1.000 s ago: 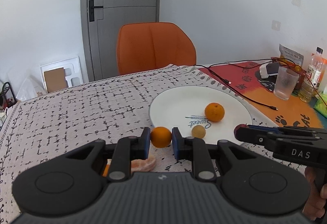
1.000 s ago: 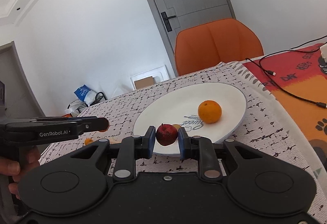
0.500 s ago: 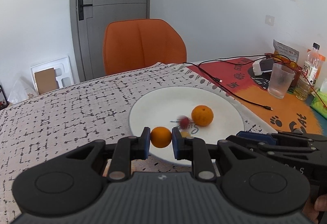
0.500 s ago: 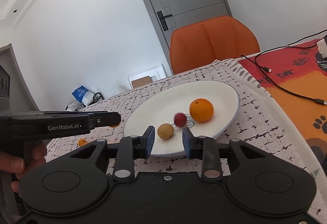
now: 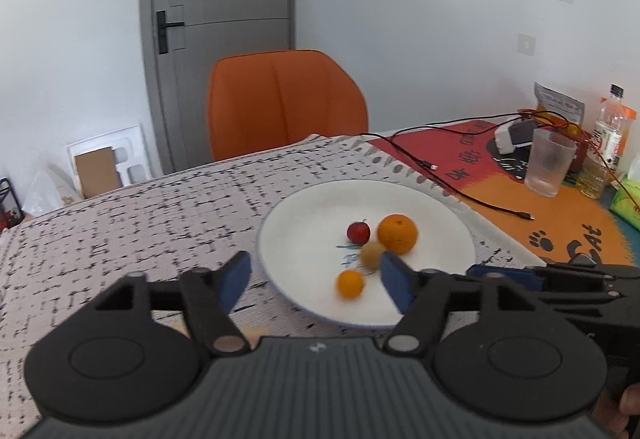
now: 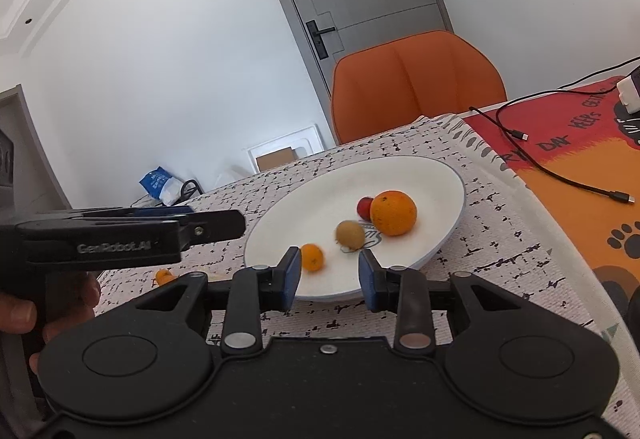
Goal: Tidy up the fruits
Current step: 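Open the left tool releasing the mandarin while the right tool releases the plum onto the plate, then move both open tools back to the remaining fruit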
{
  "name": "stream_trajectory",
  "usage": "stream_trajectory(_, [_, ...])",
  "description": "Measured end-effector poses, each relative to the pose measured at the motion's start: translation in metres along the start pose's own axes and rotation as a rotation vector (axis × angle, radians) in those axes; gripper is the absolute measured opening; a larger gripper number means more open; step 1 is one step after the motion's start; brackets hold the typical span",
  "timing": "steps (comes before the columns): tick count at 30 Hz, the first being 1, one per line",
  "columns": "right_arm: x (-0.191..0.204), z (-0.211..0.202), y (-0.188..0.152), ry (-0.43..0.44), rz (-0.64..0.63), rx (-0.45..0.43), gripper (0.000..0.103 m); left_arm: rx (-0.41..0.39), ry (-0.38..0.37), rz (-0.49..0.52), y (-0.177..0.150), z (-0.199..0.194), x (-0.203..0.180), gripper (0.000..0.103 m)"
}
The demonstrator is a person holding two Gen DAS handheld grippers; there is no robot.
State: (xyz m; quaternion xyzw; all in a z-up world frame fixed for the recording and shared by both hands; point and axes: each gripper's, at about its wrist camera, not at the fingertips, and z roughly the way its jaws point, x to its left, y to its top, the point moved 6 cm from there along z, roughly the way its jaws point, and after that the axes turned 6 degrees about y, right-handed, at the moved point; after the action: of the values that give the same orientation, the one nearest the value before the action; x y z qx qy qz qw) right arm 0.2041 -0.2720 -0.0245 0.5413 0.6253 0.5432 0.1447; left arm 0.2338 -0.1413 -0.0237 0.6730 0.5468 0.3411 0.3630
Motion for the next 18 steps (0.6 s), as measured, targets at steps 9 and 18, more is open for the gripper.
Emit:
stream_trajectory(9, [0.017, 0.005, -0.003, 0.005, -0.034, 0.003, 0.078, -0.002, 0.062, -0.035, -0.011, -0.014, 0.03, 0.085])
stream_trajectory(18, [0.033, 0.007, -0.003, 0.005, -0.075, -0.001, 0.101, -0.016, 0.099, -0.058, -0.021, -0.027, 0.055, 0.097])
